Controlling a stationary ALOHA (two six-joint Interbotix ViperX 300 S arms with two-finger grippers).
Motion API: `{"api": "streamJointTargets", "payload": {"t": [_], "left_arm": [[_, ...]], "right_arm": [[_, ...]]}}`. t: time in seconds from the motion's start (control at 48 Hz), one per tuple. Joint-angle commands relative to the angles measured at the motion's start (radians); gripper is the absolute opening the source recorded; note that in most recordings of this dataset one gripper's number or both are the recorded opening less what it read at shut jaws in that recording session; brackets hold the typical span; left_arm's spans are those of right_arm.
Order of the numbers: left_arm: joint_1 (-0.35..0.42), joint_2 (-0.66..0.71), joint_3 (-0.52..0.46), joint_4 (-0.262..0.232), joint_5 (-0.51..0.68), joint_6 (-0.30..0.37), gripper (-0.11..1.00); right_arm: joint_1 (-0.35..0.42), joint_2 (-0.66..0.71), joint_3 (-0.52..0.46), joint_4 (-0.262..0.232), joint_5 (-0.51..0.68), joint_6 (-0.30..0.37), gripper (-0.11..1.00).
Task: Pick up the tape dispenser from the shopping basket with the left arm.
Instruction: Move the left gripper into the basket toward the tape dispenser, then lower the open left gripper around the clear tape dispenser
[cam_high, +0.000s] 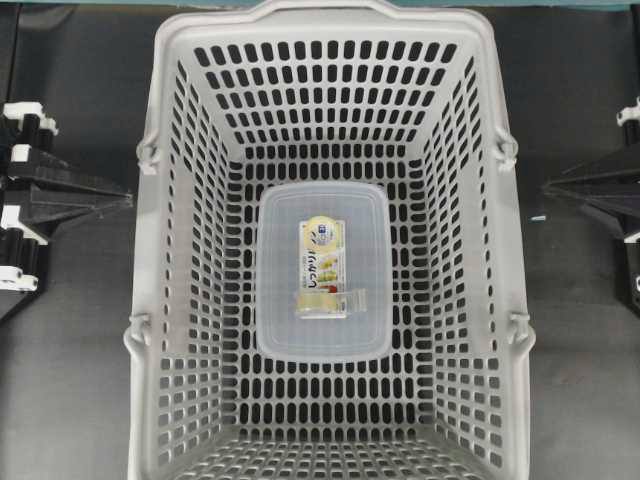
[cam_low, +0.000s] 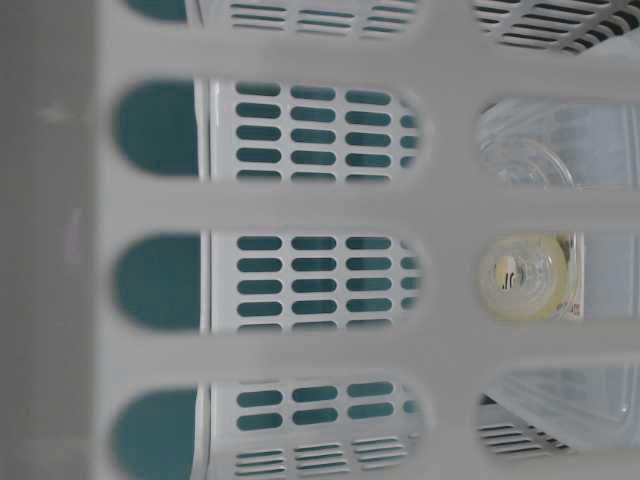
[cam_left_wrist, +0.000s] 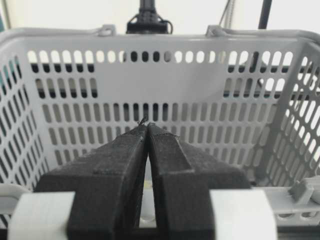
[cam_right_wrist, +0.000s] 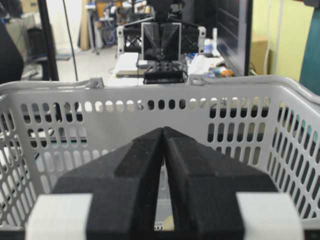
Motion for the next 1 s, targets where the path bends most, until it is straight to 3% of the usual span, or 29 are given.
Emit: {"api": "streamJointTargets", "payload": {"t": [0.0,0.083,0.25,0.729,0.833,0.916,0.979], "left_arm": [[-0.008,0.017,-0.061,0.041,0.021,-0.021,0.06],[-0.008,0.037,-0.107,0.041,0.074,-0.037,0.00],[-0.032,0.112,-0.225,0.041,0.219,-0.066,0.00],[-0.103,0.517,-0.632,0.041,0.678,-0.072,0.00],[-0.103,0.594,-0.701,0.041,0.758,-0.078,0.00],[-0.104,0.657,-0.761,0.043,0.822,-0.078,0.00],[-0.104,0.692,-0.793,0.041,0.865,-0.074,0.00]], "right_arm": [[0.000,0.002,-0.018,0.005,-0.008,0.006,0.00],[0.000,-0.011,-0.020,0.006,-0.005,0.008,0.00],[0.000,-0.031,-0.020,0.006,0.005,0.009,0.00],[-0.002,-0.037,-0.023,0.021,0.100,0.040,0.00],[-0.005,-0.037,-0.020,0.021,0.109,0.064,0.10],[-0.005,-0.035,-0.021,0.021,0.123,0.077,0.27],[-0.005,-0.037,-0.021,0.021,0.130,0.077,0.46]]}}
